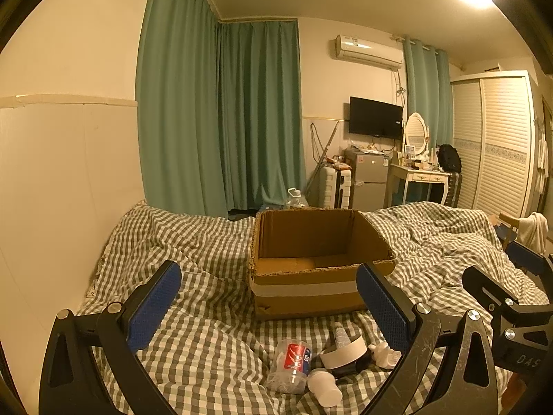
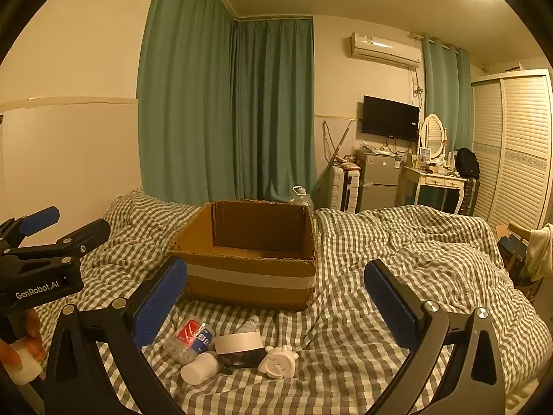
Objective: Organize objects
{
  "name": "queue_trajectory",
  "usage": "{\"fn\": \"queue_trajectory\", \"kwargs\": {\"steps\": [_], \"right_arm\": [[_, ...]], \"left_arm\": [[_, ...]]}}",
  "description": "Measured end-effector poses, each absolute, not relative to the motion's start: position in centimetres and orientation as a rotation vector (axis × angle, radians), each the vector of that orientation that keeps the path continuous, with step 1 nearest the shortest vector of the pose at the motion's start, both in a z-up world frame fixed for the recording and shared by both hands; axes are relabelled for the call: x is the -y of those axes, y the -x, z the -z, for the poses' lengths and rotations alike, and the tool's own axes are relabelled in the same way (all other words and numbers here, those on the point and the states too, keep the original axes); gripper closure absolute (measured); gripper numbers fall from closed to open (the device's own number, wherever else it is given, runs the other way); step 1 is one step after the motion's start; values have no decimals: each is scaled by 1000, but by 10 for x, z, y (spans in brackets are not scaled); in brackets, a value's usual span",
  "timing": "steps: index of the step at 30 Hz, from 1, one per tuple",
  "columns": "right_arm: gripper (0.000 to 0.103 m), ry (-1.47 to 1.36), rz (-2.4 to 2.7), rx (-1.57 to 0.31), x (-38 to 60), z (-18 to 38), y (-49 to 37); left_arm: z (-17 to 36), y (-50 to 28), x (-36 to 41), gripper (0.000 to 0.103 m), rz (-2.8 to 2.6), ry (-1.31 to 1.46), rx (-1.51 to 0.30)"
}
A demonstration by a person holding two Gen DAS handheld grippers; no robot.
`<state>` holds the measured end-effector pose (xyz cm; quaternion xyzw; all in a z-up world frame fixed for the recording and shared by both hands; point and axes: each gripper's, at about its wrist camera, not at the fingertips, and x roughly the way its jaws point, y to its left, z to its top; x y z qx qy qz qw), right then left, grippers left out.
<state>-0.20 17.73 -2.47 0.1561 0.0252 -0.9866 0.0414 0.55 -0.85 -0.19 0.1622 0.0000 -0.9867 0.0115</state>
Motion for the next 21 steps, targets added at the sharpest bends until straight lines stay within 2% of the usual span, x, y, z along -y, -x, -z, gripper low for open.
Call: {"fn": "queue_trajectory", "kwargs": {"steps": [21], "right_arm": [[0,-459,3020,-65,-181,20,-4]], "left_arm": [[3,-4,8,0,3074,-503,-9]]}}
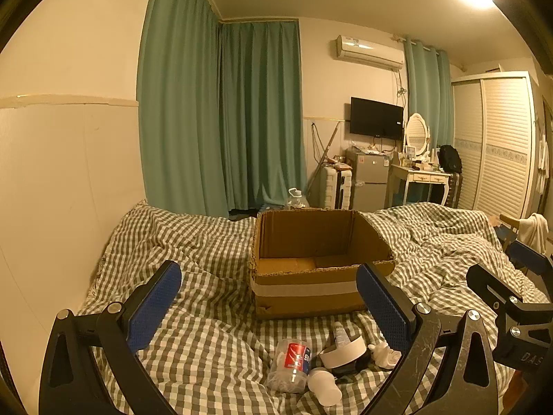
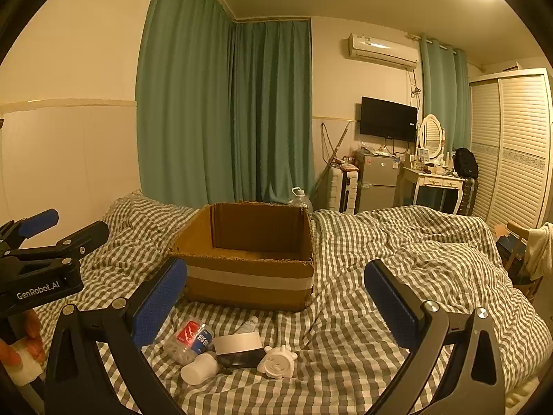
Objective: Organize objects
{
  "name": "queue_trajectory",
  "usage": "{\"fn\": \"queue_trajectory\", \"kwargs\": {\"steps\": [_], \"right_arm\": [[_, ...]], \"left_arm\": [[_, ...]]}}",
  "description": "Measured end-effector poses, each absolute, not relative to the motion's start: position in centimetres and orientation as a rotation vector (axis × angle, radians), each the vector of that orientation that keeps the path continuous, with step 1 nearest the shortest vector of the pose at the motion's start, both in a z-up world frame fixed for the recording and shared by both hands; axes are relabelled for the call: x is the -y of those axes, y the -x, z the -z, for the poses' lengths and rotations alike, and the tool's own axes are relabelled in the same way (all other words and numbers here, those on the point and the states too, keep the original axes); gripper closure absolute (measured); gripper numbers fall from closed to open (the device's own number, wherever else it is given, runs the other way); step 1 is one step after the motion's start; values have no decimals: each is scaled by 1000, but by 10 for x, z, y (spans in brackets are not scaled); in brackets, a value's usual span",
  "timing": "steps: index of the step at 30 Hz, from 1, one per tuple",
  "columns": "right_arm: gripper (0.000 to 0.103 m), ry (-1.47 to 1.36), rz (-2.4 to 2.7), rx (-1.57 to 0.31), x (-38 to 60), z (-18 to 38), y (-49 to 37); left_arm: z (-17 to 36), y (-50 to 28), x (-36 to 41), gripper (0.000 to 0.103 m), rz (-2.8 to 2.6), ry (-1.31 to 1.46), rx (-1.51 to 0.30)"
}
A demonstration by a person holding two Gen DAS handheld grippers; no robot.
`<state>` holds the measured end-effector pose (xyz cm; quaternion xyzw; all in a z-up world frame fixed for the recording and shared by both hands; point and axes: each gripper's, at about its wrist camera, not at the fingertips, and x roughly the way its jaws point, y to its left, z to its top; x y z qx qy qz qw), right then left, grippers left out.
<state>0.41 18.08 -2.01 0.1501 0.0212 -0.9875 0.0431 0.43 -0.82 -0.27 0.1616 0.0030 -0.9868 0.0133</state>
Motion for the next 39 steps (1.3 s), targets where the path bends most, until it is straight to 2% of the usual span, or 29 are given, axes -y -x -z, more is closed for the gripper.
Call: {"fn": "queue_trajectory", "kwargs": {"steps": [28,35,39], "right_arm": [[0,-510,3027,-60,-190,30,5],[0,-605,3018,-73,-192,51,22],[0,-767,2992,-82,-194,83,46]], "left_arm": [[17,10,9,0,3064,-578,3],[29,24,10,0,3055,-627,-3],[54,43,7,0,3040,-729,33]]}}
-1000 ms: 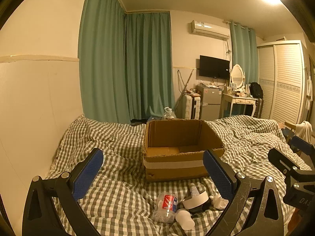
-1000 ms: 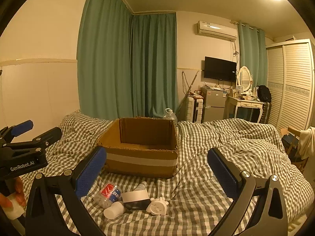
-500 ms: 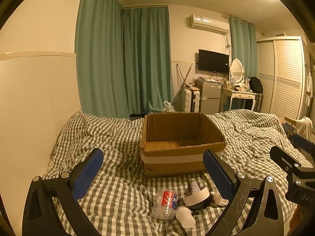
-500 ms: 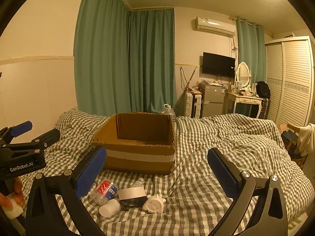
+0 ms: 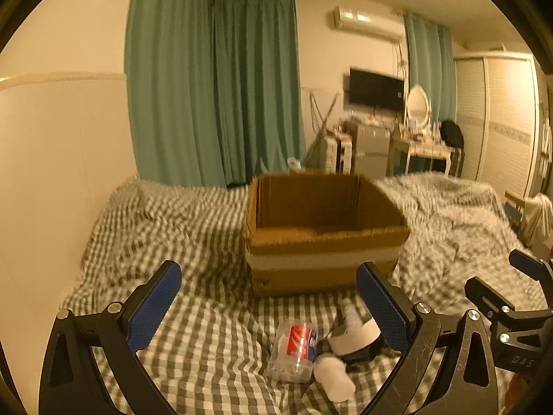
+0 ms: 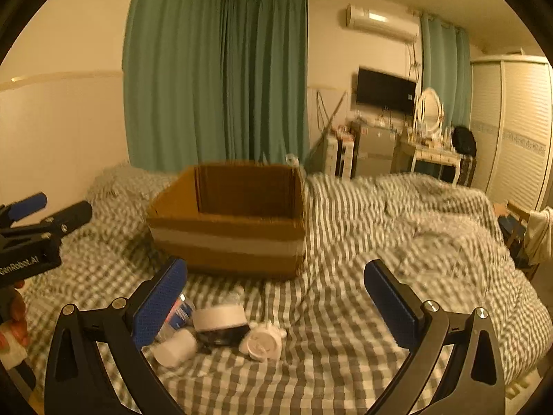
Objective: Organize objects
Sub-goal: 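Grasp the clear red-labelled container with the left tool while the right tool grasps the white toy figure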
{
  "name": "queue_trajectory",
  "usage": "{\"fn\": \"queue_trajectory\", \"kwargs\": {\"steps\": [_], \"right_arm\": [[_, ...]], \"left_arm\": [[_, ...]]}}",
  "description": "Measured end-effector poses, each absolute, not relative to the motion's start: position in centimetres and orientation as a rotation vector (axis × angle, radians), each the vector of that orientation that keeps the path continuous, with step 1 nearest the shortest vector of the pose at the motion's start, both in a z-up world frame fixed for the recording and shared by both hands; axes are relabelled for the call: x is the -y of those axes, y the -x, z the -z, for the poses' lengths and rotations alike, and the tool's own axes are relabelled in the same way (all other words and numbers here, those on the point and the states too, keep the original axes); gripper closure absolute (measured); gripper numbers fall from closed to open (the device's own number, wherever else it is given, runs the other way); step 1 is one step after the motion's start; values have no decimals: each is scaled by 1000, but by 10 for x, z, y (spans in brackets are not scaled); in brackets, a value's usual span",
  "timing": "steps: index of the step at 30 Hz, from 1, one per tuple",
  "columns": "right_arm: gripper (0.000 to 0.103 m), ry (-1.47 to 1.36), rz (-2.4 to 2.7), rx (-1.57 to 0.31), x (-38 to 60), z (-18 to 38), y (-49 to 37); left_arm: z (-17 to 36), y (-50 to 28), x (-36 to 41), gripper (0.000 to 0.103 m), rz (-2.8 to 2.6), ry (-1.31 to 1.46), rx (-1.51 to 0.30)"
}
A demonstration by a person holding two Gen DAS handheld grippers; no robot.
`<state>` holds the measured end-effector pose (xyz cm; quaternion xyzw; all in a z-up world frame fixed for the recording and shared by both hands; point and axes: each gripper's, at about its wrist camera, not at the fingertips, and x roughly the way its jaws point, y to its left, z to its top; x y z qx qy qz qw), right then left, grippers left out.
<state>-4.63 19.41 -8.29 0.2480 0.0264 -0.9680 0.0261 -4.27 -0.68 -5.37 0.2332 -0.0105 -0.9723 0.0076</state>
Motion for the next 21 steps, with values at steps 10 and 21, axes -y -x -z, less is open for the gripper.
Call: {"fn": "queue_trajectory", "kwargs": {"steps": [10,21], "right_arm": [[0,-1141,2829,-222,-183,166,91],[21,-1384,2704,-318,-177,206,116]], "left_arm": [[148,94,-2,0,2961,-1183,120],[210,126,-5,0,2803,-1546,171]]}}
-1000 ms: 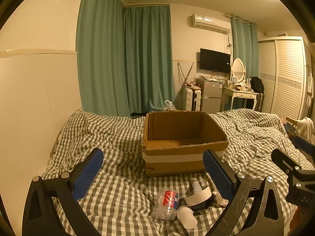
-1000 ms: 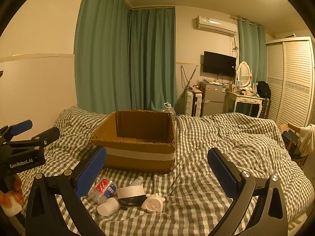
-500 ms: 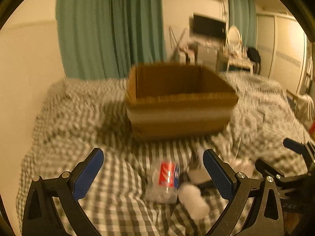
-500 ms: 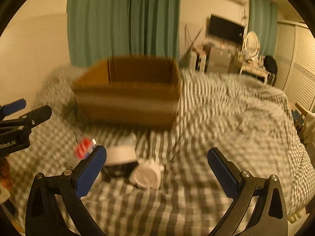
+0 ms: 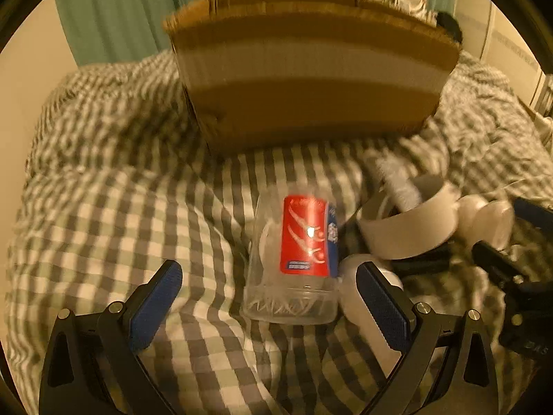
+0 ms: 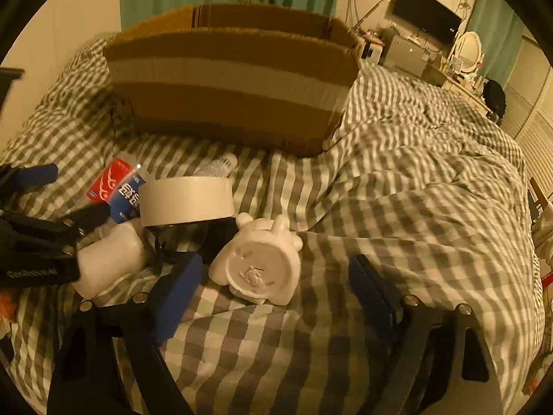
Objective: Organize objects
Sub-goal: 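Grasp the clear red-labelled container with the left tool while the right tool grasps the white toy figure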
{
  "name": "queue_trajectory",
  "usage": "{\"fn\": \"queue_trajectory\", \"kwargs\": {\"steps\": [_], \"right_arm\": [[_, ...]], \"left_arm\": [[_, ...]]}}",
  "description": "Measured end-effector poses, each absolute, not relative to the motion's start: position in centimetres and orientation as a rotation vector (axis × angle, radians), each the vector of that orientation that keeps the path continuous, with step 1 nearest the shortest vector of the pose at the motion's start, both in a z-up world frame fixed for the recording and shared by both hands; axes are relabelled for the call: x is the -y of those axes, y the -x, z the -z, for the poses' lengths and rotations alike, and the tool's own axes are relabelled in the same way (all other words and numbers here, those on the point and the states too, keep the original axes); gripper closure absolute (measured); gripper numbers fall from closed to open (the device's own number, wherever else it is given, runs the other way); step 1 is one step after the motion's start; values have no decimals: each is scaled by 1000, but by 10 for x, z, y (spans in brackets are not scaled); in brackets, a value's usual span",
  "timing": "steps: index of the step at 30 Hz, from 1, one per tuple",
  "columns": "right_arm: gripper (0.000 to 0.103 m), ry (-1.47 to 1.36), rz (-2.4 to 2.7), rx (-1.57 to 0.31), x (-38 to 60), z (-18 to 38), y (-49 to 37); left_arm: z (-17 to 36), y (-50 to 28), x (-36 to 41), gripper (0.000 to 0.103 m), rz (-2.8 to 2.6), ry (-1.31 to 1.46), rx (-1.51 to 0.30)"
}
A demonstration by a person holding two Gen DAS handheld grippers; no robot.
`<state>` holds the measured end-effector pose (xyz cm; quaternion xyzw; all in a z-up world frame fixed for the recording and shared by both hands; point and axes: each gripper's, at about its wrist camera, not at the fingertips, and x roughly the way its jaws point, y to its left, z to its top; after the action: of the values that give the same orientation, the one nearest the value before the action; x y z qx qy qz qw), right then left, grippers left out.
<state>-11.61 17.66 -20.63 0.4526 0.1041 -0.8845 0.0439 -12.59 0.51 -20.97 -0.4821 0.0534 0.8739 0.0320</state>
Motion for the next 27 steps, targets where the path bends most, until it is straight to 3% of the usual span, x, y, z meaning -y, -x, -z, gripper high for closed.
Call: {"fn": "queue_trajectory", "kwargs": {"steps": [5,6,9,14,27], "right_arm": [[49,-1433,2660,-336,-172,219,127],[50,-1440,2655,-340,-171,220,128],[50,-1447,2648,-348,-170,222,130],[51,-1461,2631,-354,-169,223,133],[51,-1281,2755,-404,-162,185,104]], "left_arm": [[224,143,-8,9,-2645,1555,-166],[226,145,-9,11,-2633,1560,-170],[235,153,-13,16,-2595,1592,-176],[249,162,-11,40,-2513,1640,-85],[212,99,-10,41,-2595,1436,-109]]}}
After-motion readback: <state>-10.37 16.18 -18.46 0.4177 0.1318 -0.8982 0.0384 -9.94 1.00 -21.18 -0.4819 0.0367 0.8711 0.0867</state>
